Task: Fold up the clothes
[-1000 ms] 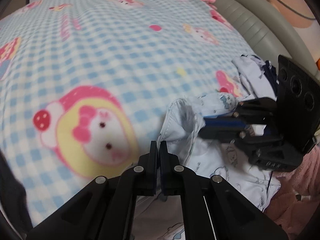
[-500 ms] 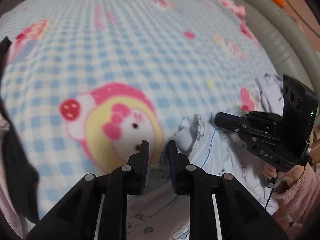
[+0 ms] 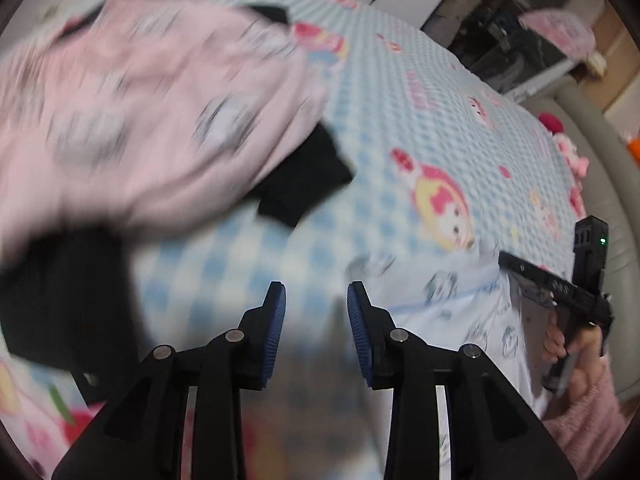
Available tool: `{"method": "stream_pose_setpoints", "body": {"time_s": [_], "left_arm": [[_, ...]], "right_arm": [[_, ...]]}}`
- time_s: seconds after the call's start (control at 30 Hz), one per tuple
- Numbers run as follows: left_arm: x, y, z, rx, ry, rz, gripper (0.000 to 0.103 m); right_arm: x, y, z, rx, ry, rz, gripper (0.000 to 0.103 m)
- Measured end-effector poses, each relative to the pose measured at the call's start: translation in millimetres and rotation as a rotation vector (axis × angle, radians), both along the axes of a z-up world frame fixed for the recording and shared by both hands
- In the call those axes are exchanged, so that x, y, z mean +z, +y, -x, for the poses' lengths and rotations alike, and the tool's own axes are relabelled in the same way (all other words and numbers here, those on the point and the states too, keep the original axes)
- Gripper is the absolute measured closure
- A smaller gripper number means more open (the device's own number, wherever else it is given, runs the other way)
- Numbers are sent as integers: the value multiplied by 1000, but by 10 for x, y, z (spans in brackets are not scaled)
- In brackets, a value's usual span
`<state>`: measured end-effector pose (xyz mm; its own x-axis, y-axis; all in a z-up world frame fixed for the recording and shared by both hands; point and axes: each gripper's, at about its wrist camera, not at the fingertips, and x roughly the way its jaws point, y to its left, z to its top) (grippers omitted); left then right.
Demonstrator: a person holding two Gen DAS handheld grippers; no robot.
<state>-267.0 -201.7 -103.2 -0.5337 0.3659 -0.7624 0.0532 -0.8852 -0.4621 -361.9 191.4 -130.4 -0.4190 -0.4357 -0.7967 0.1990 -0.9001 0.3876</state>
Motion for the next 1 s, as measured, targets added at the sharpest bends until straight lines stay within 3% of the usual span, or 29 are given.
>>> {"method": "stream_pose_setpoints", "body": {"time_s": [0.07,0.17,0.27,0.47,0.53,0.63,0.77,0.8,0.83,0.9,0.97,1.0], "left_arm": [[-121,-125,-130,22,-13,-75,69],[-220,-222,-226,33,-11,-165,68],[-202,-180,-175,12,19,-217,61],[-293,-11,-96,1,8,-167,61],[-293,-109,-171,20,27,-213,61],[-326,-222,-200,36,27,-226,61],[-408,-214,-176,11,18,-255,62],[-428,-195,-163,6,16,-255,63],[-453,-176,-145,1,10,-255,63],[-473,-140,-116,-10,7,-260,63],[-477,-103,-94,-27,13,-274,70],[-474,-83,-85,-34,16,-276,84]], "right_arm": [[2,-66,1,21,4,-6,94],[60,-150,-22,40,27,-42,94],[124,-130,-56,41,48,-76,94],[160,-60,-72,-38,95,-203,93],[149,-21,-54,-31,68,-142,93],[93,4,-23,13,-1,-24,83],[-22,-40,12,28,-35,18,83],[-38,-36,15,23,-36,45,84],[-51,-32,17,18,-37,70,94],[-22,-28,-7,-3,-15,77,97],[-3,-27,-18,-20,-5,76,98],[7,-27,-23,-28,0,75,98]]}}
